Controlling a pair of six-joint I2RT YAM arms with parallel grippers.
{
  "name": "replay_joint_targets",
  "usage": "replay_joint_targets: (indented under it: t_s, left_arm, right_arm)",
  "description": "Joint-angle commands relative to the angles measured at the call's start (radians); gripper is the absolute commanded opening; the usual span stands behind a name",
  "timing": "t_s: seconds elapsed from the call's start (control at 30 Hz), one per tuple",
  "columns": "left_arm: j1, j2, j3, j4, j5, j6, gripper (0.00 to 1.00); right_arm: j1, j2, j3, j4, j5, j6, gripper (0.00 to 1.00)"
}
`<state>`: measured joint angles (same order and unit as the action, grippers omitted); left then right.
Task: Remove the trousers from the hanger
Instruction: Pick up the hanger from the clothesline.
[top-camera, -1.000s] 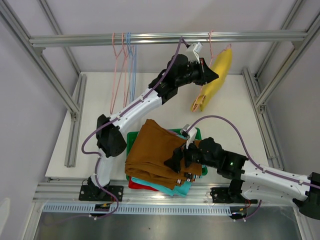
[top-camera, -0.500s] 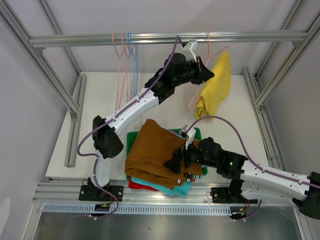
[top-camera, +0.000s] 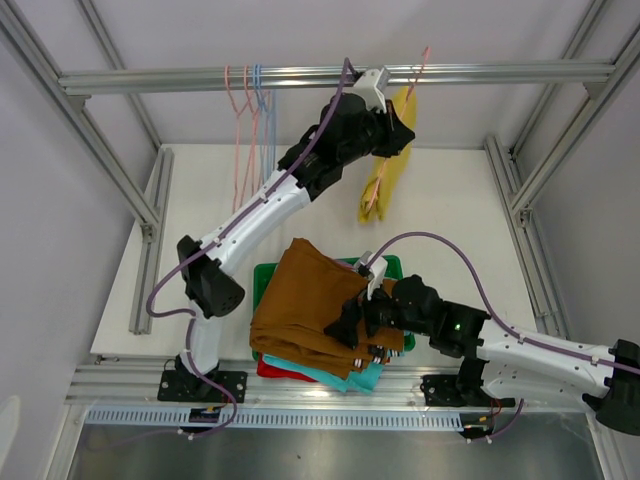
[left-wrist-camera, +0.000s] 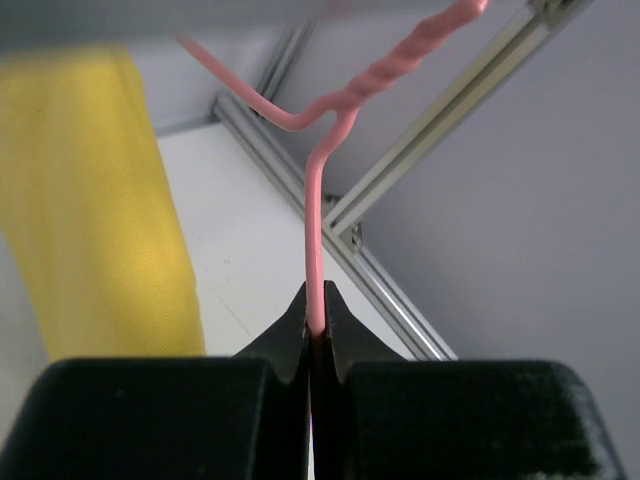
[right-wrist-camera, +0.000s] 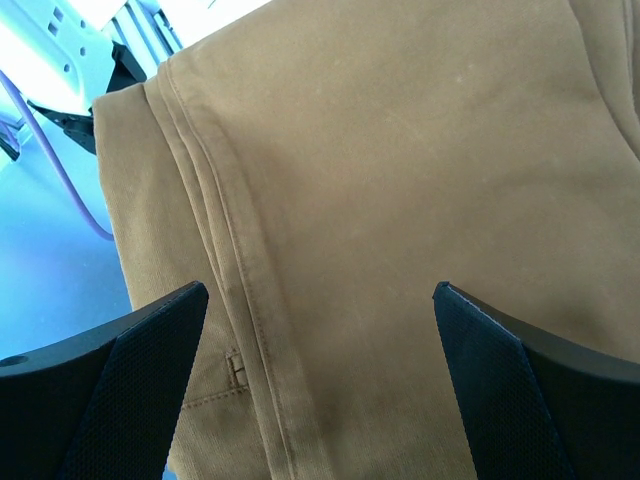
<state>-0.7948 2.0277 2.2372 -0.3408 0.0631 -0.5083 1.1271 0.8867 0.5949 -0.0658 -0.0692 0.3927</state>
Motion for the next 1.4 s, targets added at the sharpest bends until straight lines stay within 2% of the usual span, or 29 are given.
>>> replay_joint_targets:
  t_s: [0.0,0.17,0.3,0.5,0.63,0.87,1.03,1.17,1.23,1.37]
  left_arm:
    - [0.011,-0.142,0.141,0.322,-0.006,0.097,0.0]
    - [0.017,-0.173,0.114,0.378,0.004,0.059,0.0]
    - [0.017,-0.213,0.035,0.427,0.0,0.053,0.0]
    - [0.017,-0.283,-0.001,0.424,0.003,0.066,0.0]
    - [0.017,-0.361,-0.076,0.407,-0.029,0.096,0.0]
    - [0.016,-0.533,-0.322,0.391,-0.15,0.166,0.0]
    - [0.005,-0.622,-0.488,0.378,-0.267,0.237,0.01]
    - [0.003,-0.696,-0.58,0.349,-0.371,0.258,0.0]
    - [-0.006,-0.739,-0.635,0.315,-0.462,0.258,0.0]
    - [-0.035,-0.793,-0.732,0.306,-0.606,0.287,0.01]
  right_arm:
    - [0.011,0.003,-0.004,0.047,0.0,0.011,0.99]
    - [0.014,0.001,-0.007,0.049,0.006,0.014,0.99]
    - [0.019,0.001,-0.012,0.054,0.009,0.018,1.0]
    - [0.033,0.0,-0.014,0.054,0.009,0.023,0.99]
    - [0.042,-0.006,0.008,0.05,-0.01,0.012,0.99]
    - [0.065,-0.009,0.169,-0.103,-0.147,-0.08,0.99]
    - [0.077,-0.061,0.272,-0.192,-0.166,-0.135,0.99]
    - [0.082,-0.112,0.315,-0.242,-0.023,-0.155,0.99]
    - [0.083,-0.13,0.316,-0.249,0.138,-0.166,1.0]
    - [0.083,-0.124,0.316,-0.232,0.317,-0.221,1.0]
